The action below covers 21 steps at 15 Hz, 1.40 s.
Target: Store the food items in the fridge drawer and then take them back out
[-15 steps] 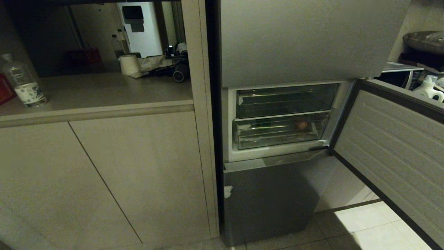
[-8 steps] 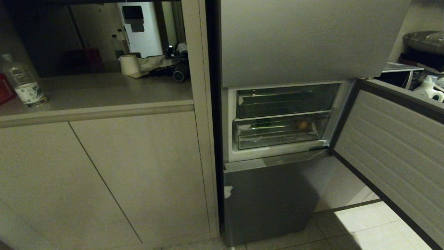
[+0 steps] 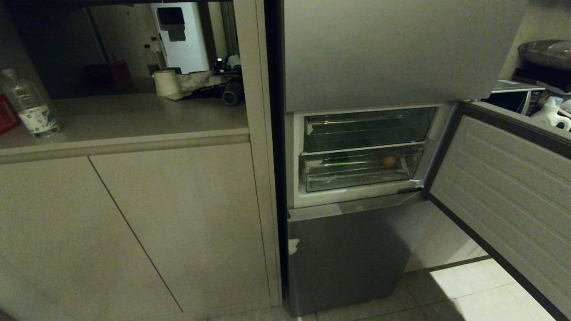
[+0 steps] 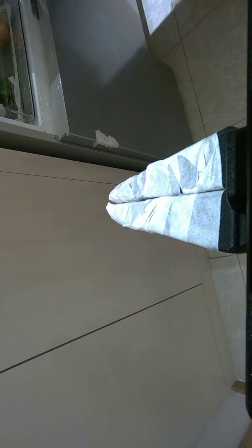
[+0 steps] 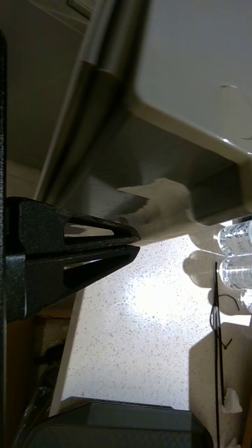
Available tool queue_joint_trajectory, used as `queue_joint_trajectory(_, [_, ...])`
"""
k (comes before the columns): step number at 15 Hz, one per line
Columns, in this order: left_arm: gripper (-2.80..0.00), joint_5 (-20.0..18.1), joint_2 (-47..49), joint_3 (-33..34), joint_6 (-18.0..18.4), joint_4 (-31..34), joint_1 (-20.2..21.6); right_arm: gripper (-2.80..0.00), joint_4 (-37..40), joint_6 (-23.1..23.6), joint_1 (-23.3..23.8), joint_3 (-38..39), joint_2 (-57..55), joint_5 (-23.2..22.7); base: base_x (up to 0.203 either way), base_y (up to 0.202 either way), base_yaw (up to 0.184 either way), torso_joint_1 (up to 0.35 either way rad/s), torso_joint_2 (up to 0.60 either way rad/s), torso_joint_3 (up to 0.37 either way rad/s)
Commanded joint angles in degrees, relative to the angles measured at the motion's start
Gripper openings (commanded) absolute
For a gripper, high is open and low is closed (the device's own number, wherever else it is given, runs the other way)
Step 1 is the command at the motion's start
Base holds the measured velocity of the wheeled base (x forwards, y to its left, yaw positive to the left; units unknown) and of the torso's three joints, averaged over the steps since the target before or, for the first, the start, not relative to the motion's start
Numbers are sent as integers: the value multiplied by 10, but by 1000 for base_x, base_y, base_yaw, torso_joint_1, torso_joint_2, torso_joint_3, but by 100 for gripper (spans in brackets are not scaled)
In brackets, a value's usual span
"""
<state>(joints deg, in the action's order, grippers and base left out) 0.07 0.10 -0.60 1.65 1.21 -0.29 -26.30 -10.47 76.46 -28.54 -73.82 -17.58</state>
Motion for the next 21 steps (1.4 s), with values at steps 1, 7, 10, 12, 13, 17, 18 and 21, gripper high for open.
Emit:
queue_joint_trajectory(1, [-280, 0, 0, 0, 0, 0, 0, -280, -3, 1, 2, 13, 14, 1, 0, 0, 0, 0, 0, 0])
queue_joint_trajectory(7, [-280, 0, 0, 1, 0, 0, 0, -280, -63, -4, 30, -14, -29, 21, 0, 0, 0, 0, 0, 0])
queue_joint_trajectory(10, [-280, 0, 0, 0, 0, 0, 0, -280, -65, -4, 27, -36, -71, 17, 0, 0, 0, 0, 0, 0])
queue_joint_trajectory(12, [-280, 0, 1, 0, 0, 0, 0, -280, -66, -5, 13, -45, -85, 1, 0, 0, 0, 0, 0, 0])
queue_joint_trajectory(13, [-280, 0, 0, 0, 0, 0, 0, -280, -67, -5, 13, -46, -86, -9, 0, 0, 0, 0, 0, 0])
queue_joint_trajectory(17, [-280, 0, 0, 1, 0, 0, 0, -280, -66, -5, 12, -37, -74, -69, 0, 0, 0, 0, 0, 0])
queue_joint_trajectory(18, [-280, 0, 0, 0, 0, 0, 0, -280, -66, -6, 11, -33, -68, -70, 0, 0, 0, 0, 0, 0])
queue_joint_trajectory(21, [-280, 0, 0, 0, 0, 0, 0, -280, -66, -7, 11, -11, -37, -71, 0, 0, 0, 0, 0, 0])
